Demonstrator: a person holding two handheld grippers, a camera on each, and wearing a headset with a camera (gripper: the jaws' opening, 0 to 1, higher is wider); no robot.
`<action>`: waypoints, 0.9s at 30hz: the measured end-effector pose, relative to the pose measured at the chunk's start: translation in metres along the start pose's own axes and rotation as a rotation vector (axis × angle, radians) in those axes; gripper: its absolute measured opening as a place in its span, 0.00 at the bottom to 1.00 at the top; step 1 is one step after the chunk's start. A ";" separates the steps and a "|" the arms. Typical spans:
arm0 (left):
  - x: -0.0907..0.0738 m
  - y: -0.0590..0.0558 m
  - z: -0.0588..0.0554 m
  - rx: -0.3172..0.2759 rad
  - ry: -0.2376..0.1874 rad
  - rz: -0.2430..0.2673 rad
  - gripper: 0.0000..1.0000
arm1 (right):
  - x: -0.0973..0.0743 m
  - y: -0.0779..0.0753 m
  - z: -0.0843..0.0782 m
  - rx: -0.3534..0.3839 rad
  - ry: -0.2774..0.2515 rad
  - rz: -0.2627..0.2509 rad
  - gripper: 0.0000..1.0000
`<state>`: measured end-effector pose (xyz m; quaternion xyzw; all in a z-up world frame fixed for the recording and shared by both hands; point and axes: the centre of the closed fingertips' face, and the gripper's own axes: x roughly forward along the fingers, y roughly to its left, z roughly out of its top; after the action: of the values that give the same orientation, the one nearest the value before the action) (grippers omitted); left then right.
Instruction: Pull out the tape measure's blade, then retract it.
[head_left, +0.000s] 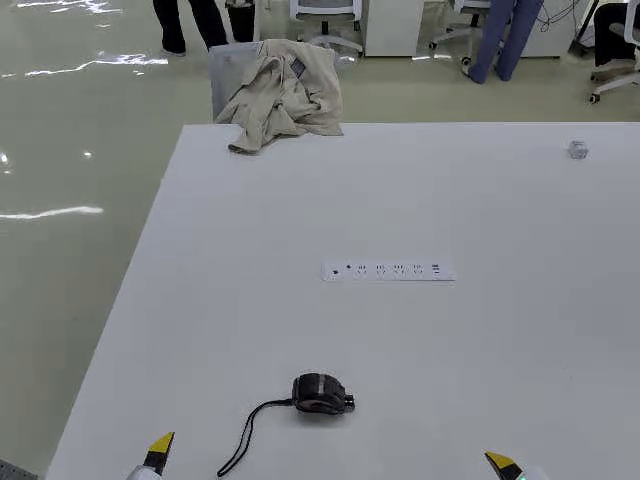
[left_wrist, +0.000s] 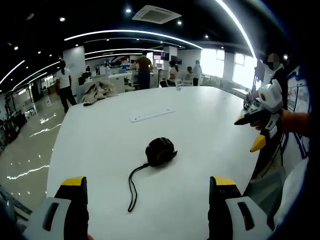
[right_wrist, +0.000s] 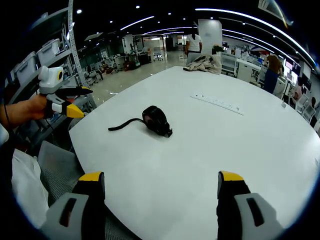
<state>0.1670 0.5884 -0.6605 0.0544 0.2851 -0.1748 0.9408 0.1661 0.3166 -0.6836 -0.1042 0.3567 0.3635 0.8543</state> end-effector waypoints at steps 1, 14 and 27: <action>0.002 -0.001 0.001 0.008 0.000 -0.002 0.99 | 0.002 0.000 0.000 -0.007 0.001 0.003 0.96; 0.030 -0.020 0.004 0.079 0.017 -0.084 0.99 | 0.016 0.000 0.008 -0.056 0.014 0.019 0.94; 0.051 -0.027 0.005 0.166 0.036 -0.150 0.99 | 0.035 0.001 0.011 -0.097 0.035 0.046 0.91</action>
<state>0.2000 0.5471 -0.6847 0.1135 0.2900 -0.2668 0.9120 0.1878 0.3416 -0.6996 -0.1434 0.3557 0.3978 0.8335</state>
